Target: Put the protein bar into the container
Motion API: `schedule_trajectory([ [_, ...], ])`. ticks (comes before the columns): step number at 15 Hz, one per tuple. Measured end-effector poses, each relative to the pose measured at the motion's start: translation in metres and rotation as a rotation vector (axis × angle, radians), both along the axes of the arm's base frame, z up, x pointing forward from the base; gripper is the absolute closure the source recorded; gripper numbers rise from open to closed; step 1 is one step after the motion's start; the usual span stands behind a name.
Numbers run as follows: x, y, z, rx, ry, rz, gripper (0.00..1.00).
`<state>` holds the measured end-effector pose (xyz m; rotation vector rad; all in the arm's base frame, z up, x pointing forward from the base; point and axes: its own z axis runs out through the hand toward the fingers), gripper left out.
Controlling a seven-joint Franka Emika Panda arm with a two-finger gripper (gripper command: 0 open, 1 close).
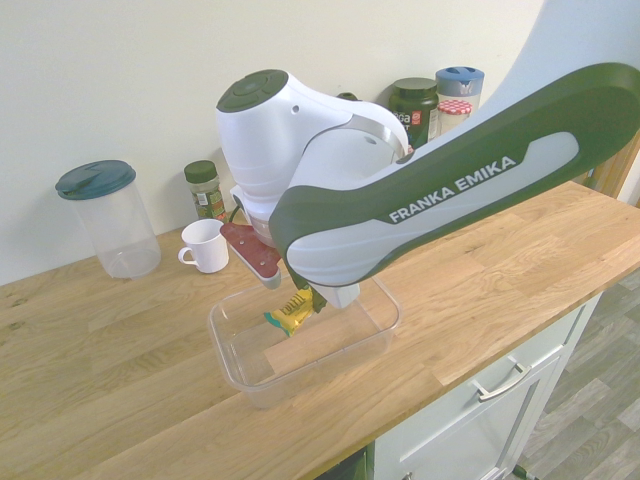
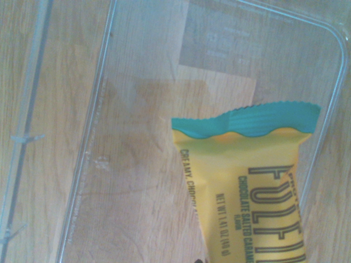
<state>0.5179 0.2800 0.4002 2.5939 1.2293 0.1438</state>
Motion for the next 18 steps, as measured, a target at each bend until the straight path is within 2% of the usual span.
schedule_trajectory([
  [8, 0.003, 0.002, 0.004, 0.009, -0.008, -0.009, 0.0],
  [18, -0.019, -0.011, 0.07, 0.078, -0.074, -0.019, 0.0],
])
